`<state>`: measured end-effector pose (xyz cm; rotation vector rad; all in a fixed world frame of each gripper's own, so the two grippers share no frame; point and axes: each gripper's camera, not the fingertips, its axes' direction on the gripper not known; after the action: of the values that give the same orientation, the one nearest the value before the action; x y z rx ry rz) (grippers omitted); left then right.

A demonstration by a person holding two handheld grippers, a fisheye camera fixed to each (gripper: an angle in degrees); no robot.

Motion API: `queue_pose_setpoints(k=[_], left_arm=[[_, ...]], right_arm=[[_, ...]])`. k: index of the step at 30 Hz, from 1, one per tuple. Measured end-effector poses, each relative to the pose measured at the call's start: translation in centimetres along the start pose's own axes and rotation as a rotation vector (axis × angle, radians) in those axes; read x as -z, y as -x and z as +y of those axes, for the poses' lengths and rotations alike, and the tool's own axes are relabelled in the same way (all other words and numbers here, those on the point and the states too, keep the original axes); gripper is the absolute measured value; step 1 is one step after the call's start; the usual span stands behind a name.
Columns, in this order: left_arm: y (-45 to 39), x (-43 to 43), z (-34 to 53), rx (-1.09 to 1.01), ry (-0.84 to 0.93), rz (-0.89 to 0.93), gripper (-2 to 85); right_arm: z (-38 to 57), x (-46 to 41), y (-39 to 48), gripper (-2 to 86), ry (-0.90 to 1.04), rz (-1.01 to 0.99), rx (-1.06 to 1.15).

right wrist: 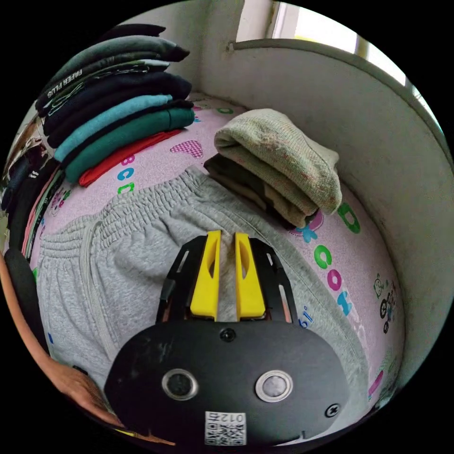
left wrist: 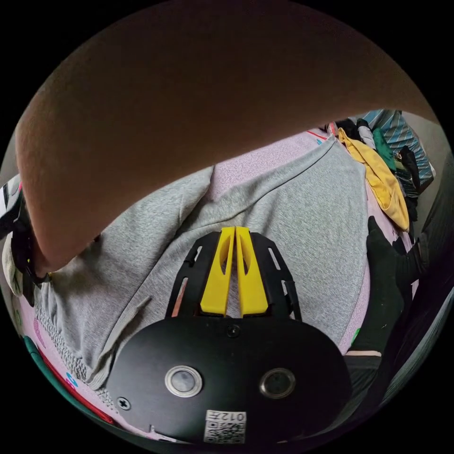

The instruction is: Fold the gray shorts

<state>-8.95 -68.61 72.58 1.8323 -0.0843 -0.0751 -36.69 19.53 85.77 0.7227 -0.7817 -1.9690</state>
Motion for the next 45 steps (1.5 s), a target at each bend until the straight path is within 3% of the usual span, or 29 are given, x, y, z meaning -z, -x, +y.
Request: queue_pose_setpoints(k=[3, 7, 9, 12, 19, 23, 29, 34, 39, 45], left_arm=[[0.4, 0.0, -0.2, 0.007, 0.000, 0.019, -0.2], [0.8, 0.1, -0.4, 0.015, 0.000, 0.043, -0.2], [0.6, 0.2, -0.5, 0.010, 0.000, 0.034, -0.2], [0.0, 0.3, -0.7, -0.007, -0.003, 0.000, -0.2], [-1.5, 1.9, 0.5, -0.022, 0.014, -0.125, -0.1], [-0.7, 4.0, 1.4, 0.101, 0.036, -0.131, -0.1], [0.4, 6.6, 4.3, 0.168, 0.131, -0.228, -0.1], [1.4, 7.1, 7.9, 0.231, 0.206, -0.328, -0.1], [1.7, 7.5, 9.0, 0.240, 0.181, -0.342, -0.1], [0.9, 7.7, 10.3, 0.137, 0.110, -0.414, -0.1]], right_arm=[[0.0, 0.3, -0.8, 5.1, 0.011, -0.033, -0.012], [1.2, 3.0, -5.4, 0.9, 0.061, -0.237, -0.194], [3.1, 6.7, -7.6, 0.3, -0.009, -0.251, -0.300], [8.0, 14.0, -9.9, 0.0, -0.028, -0.205, -0.392], [24.6, 32.8, -5.4, 0.9, 0.205, 0.069, -0.384], [35.3, 41.3, -0.6, 5.3, 0.108, 0.232, -0.532], [49.8, 39.9, 4.7, 0.1, 0.033, 0.257, -0.876], [53.0, 36.9, 6.8, -0.9, 0.145, 0.440, -0.873], [55.4, 35.6, 6.9, -1.0, 0.257, 0.398, -0.833], [58.4, 37.4, 8.6, -1.0, 0.144, 0.419, -0.756]])
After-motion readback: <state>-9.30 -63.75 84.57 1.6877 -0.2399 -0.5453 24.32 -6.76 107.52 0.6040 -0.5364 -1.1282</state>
